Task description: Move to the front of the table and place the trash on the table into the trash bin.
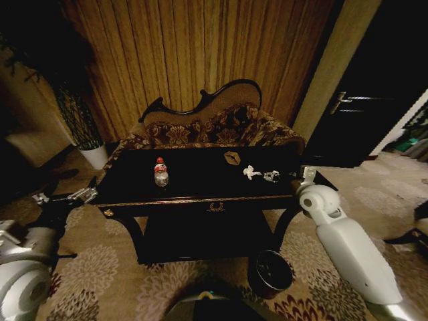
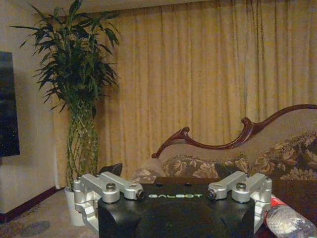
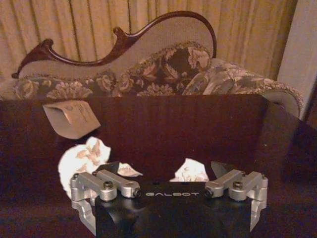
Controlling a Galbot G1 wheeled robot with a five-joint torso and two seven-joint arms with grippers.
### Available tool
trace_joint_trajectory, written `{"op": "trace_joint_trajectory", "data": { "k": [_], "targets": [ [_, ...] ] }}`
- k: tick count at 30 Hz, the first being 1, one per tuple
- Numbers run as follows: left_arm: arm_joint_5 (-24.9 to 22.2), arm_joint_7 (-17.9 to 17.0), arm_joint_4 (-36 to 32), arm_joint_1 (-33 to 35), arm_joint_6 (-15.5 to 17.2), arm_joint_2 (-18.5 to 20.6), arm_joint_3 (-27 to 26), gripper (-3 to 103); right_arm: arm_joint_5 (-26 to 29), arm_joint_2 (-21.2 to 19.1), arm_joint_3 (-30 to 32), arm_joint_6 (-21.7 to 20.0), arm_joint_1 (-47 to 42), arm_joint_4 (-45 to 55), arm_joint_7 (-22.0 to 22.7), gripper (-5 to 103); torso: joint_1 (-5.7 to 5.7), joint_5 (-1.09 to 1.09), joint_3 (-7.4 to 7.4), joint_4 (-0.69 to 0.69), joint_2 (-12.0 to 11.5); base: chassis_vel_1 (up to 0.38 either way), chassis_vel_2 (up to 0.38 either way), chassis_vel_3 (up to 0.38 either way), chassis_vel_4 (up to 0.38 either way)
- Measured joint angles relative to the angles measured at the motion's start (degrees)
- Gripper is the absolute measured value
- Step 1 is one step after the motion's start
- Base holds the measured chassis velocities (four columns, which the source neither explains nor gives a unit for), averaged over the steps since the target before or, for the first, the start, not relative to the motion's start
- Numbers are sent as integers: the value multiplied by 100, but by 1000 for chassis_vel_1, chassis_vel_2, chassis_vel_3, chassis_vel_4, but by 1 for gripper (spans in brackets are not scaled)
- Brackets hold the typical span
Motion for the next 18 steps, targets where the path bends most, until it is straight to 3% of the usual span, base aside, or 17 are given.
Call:
{"op": "trace_joint_trajectory", "data": {
  "k": [15,18],
  "targets": [
    [-18,1,0,1,-15,28,-53,100,-321,61,-49,11,-9,-264,-5,101,0,0,0,0,0,0,0,0,0],
    [-21,1,0,5,-19,40,-59,100,-381,60,8,15,-83,-235,-4,87,0,0,0,0,0,0,0,0,0]
  ]
}}
